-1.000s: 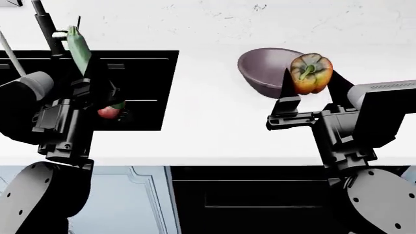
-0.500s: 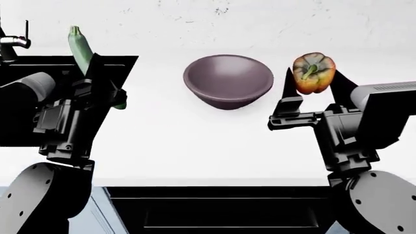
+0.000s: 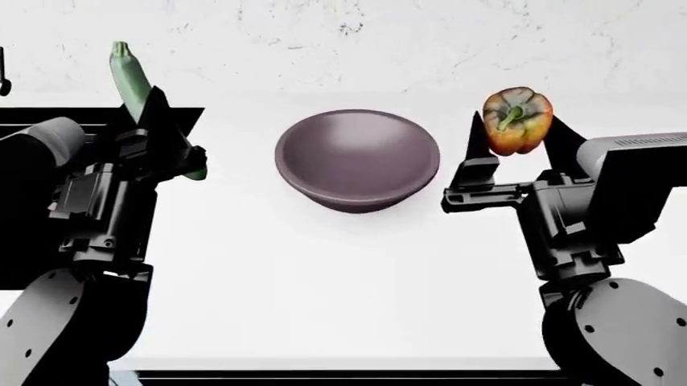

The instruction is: Pick the bell peppers and zucchinis from the sink and place them in one bowl. Place the pomegranate in the other bowl. Then turn off the sink faucet.

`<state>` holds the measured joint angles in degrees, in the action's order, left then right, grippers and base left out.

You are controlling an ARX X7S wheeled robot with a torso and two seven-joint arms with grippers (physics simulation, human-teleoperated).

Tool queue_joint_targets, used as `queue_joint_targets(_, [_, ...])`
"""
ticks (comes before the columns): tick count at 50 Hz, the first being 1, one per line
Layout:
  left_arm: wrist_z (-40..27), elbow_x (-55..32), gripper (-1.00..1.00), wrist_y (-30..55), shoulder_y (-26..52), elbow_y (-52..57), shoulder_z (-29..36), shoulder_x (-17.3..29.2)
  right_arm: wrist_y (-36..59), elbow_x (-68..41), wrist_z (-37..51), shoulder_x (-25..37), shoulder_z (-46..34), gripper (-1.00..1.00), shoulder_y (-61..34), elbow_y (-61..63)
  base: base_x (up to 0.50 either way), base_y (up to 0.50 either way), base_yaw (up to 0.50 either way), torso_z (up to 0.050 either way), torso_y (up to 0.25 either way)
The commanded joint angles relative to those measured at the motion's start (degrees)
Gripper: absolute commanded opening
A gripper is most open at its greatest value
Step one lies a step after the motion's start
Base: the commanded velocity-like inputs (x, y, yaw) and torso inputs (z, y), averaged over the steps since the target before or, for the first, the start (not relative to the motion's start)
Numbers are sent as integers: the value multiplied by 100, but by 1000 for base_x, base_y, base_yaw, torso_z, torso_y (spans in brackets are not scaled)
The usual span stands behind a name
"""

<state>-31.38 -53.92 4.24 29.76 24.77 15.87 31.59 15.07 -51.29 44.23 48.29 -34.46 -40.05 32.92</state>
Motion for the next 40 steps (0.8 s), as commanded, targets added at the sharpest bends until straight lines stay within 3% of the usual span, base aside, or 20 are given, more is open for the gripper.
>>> queue_joint_targets(1, [10,-54,-100,-12,23,22,-12,25,1110,-575,200,-227,-139,-100,-827,-127,0,0,0,0,0])
queue_joint_targets(8, [-3,-188,-100,-10,21,12,-103,86,2439,-2005,128,-776,-136,-100,-2391,-1143,0,0,0,0,0])
queue_joint_targets(14, [-13,-230,-100,-17,4,17,-145,118,2998,-2168,-392,-1364,-384,-100,-3360,-2382,0,0,0,0,2])
queue_joint_targets(30, [-71,-296,-100,16,30,19,-195,171,3768,-2144,-2009,-2582,-966,-100,-4855,-5228,0,0,0,1,0])
queue_joint_targets(40, [-110,-342,-100,22,36,16,-232,191,3931,-2121,-2497,-3007,-1127,-100,-5146,-6241,0,0,0,0,1])
